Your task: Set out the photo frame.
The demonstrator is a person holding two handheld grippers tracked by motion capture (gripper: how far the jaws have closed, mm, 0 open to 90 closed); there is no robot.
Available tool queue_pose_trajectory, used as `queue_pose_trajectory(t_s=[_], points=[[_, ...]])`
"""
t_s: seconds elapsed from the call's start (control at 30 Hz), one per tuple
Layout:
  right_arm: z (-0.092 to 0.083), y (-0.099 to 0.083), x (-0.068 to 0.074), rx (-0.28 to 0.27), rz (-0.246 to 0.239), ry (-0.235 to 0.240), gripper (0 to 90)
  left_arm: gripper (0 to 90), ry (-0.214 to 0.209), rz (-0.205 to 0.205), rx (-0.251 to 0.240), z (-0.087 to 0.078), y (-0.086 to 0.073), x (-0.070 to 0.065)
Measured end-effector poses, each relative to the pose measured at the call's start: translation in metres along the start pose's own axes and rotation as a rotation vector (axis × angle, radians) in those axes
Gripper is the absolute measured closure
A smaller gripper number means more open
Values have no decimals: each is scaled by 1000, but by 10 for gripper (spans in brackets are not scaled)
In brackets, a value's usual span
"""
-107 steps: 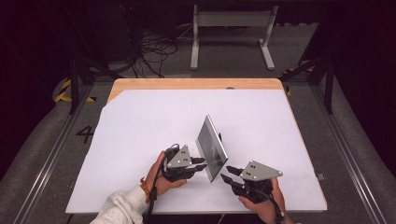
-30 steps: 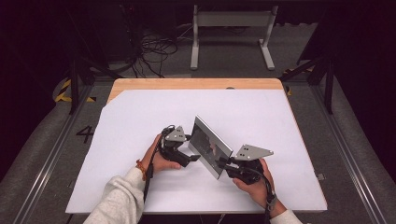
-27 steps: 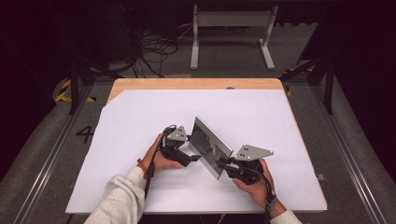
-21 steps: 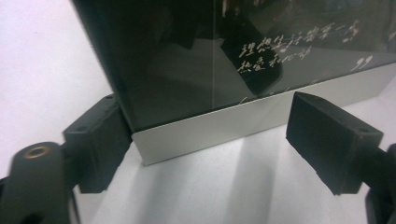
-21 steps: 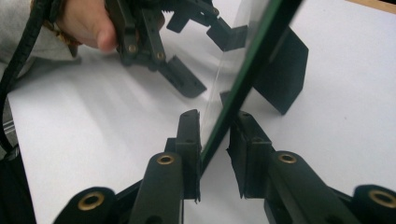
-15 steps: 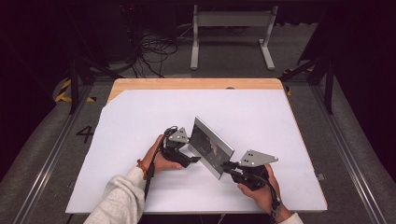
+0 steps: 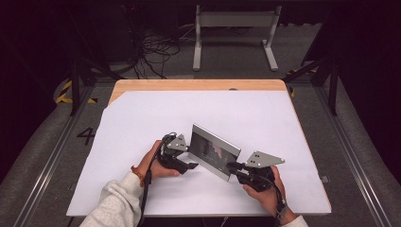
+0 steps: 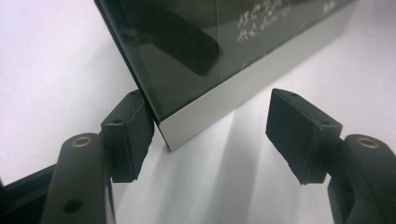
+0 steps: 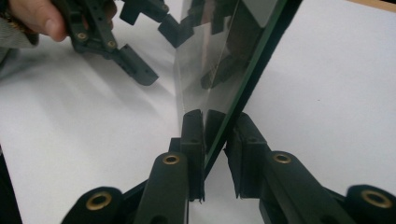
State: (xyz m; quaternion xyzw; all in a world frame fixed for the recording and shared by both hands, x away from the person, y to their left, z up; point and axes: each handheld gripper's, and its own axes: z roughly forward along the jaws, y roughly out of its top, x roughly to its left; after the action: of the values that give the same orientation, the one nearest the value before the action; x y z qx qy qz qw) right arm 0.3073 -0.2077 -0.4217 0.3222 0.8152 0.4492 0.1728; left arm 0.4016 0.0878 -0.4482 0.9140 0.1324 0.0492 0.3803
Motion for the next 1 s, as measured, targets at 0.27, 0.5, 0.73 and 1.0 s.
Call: queue_pose_trajectory(t_s=[0.27, 0.5, 0.73, 1.0], points=[[-18, 1, -3, -40, 13, -5, 822, 304, 42, -11, -70, -5, 4, -3], [-19, 0, -1, -31, 0, -14, 841, 335, 55, -29, -142, -5, 8, -4], [-17, 0, 0, -32, -11, -32, 837, 463, 60, -56, -130, -13, 1, -5], [-10, 1, -2, -35, -6, -63, 812, 564, 84, -56, -114, -20, -8, -14]])
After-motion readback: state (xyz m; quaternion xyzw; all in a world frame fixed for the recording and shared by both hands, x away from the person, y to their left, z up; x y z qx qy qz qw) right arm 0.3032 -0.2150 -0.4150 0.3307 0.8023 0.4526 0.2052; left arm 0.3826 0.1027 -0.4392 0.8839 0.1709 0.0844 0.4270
